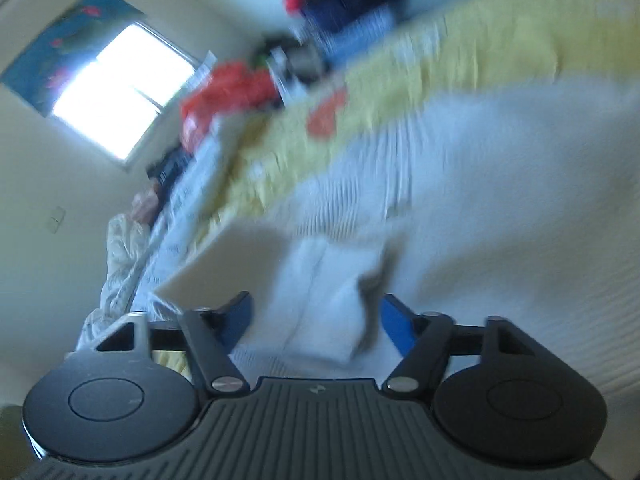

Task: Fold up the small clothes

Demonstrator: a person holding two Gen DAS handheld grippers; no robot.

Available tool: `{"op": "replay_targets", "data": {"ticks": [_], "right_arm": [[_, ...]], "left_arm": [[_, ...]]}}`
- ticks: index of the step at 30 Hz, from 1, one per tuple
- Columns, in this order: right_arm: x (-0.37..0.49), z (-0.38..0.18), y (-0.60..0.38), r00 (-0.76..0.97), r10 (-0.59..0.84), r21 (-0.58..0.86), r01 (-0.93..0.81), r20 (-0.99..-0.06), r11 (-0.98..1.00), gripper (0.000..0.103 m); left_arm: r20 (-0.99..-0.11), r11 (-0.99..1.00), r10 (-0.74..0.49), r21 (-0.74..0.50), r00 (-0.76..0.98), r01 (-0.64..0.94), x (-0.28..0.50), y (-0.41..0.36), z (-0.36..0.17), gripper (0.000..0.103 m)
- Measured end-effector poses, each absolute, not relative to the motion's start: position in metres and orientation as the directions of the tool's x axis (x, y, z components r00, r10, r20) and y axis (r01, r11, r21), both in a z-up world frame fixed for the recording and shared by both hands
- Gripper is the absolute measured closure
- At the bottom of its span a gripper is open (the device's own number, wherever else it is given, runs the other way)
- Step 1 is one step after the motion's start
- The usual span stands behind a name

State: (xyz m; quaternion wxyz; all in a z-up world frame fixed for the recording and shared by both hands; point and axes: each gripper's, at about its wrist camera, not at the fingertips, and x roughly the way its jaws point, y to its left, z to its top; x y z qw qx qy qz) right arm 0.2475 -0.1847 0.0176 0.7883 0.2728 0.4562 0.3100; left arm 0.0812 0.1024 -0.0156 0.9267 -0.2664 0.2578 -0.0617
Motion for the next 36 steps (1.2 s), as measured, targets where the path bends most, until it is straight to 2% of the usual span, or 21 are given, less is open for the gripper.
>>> {"op": "replay_targets", "data": {"ticks": [1,2,4,5,7,8,14,18,21,25,29,30,31,34,35,36], "right_arm": [[0.252,0.012,-0.178,0.367,0.728,0.709,-0.214,-0.579,0.672,0.047],[0.255,0.006,-0.173,0.358,0.710,0.694,-0.196,-0.606,0.692,0.045],[0.256,0.002,-0.168,0.372,0.704,0.694,-0.187,-0.605,0.696,0.046],[0.257,0.002,-0.166,0.370,0.708,0.702,-0.179,-0.601,0.689,0.053],[0.255,0.005,-0.160,0.371,0.699,0.685,-0.193,-0.612,0.703,0.079],[0.255,0.005,-0.157,0.360,0.691,0.669,-0.206,-0.627,0.714,0.087],[0.247,0.042,-0.165,0.433,0.683,0.606,-0.324,-0.588,0.727,0.089],[0.252,0.079,-0.207,0.507,0.648,0.551,-0.351,-0.569,0.757,0.089],[0.264,0.087,-0.252,0.547,0.589,0.521,-0.296,-0.595,0.800,0.089],[0.268,0.059,-0.290,0.554,0.512,0.482,-0.215,-0.657,0.850,0.089],[0.266,0.019,-0.294,0.526,0.507,0.503,-0.166,-0.683,0.849,0.088],[0.264,0.015,-0.293,0.535,0.512,0.512,-0.163,-0.672,0.843,0.082],[0.260,0.013,-0.295,0.555,0.522,0.532,-0.161,-0.648,0.831,0.082],[0.250,0.021,-0.296,0.602,0.515,0.551,-0.145,-0.610,0.822,0.061],[0.244,0.027,-0.299,0.643,0.484,0.530,-0.140,-0.593,0.836,0.050],[0.237,0.035,-0.298,0.702,0.435,0.492,-0.138,-0.563,0.859,0.051]], "left_arm": [[-0.438,0.843,-0.260,-0.537,0.861,-0.019,0.081,0.104,-0.016,0.004],[-0.431,0.836,-0.266,-0.549,0.862,-0.016,0.081,0.106,-0.017,0.003],[-0.420,0.823,-0.275,-0.568,0.865,-0.014,0.080,0.109,-0.018,0.003],[-0.417,0.819,-0.278,-0.573,0.866,-0.013,0.079,0.109,-0.018,0.003],[-0.412,0.816,-0.284,-0.577,0.866,-0.008,0.078,0.110,-0.018,0.002],[-0.411,0.816,-0.286,-0.578,0.866,-0.005,0.077,0.109,-0.018,0.001],[-0.408,0.812,-0.289,-0.583,0.866,-0.003,0.077,0.109,-0.017,0.001],[-0.408,0.812,-0.289,-0.584,0.866,-0.004,0.077,0.109,-0.017,0.001],[-0.408,0.812,-0.290,-0.584,0.866,-0.003,0.077,0.110,-0.017,0.000],[-0.408,0.812,-0.289,-0.583,0.866,-0.003,0.077,0.110,-0.018,0.000],[-0.409,0.813,-0.289,-0.583,0.866,-0.004,0.077,0.109,-0.018,0.000],[-0.410,0.814,-0.288,-0.581,0.866,-0.005,0.078,0.109,-0.017,0.000],[-0.411,0.815,-0.287,-0.580,0.865,-0.005,0.078,0.109,-0.017,0.000],[-0.412,0.816,-0.285,-0.577,0.866,-0.006,0.078,0.109,-0.017,0.000],[-0.412,0.817,-0.284,-0.577,0.866,-0.007,0.078,0.108,-0.017,0.000],[-0.412,0.817,-0.283,-0.577,0.866,-0.007,0.078,0.108,-0.017,0.000]]}}
